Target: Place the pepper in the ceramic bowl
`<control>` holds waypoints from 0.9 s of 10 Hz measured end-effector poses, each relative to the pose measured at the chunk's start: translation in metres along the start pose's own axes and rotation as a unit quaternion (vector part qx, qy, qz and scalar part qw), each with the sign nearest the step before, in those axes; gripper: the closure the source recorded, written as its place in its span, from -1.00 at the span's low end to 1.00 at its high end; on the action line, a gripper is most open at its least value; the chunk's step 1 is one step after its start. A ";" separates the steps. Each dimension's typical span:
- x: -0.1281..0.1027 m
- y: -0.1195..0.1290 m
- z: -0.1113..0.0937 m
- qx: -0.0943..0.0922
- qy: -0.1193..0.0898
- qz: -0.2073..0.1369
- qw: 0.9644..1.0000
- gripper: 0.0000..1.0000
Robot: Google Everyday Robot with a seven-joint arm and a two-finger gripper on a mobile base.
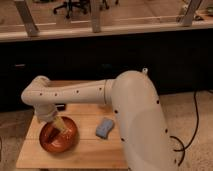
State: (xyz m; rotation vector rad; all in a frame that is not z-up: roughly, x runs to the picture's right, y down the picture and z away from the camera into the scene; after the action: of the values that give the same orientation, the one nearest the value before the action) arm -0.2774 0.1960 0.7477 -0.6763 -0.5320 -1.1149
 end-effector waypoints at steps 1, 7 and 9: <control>0.000 0.000 0.000 -0.001 -0.001 -0.002 1.000 -0.60; -0.002 -0.002 0.001 -0.005 -0.004 -0.011 1.000 -0.60; -0.003 -0.002 0.002 -0.006 -0.005 -0.014 1.000 -0.60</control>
State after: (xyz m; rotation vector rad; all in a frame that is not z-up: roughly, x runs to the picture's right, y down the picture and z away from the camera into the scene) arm -0.2802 0.1983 0.7476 -0.6874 -0.5458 -1.1420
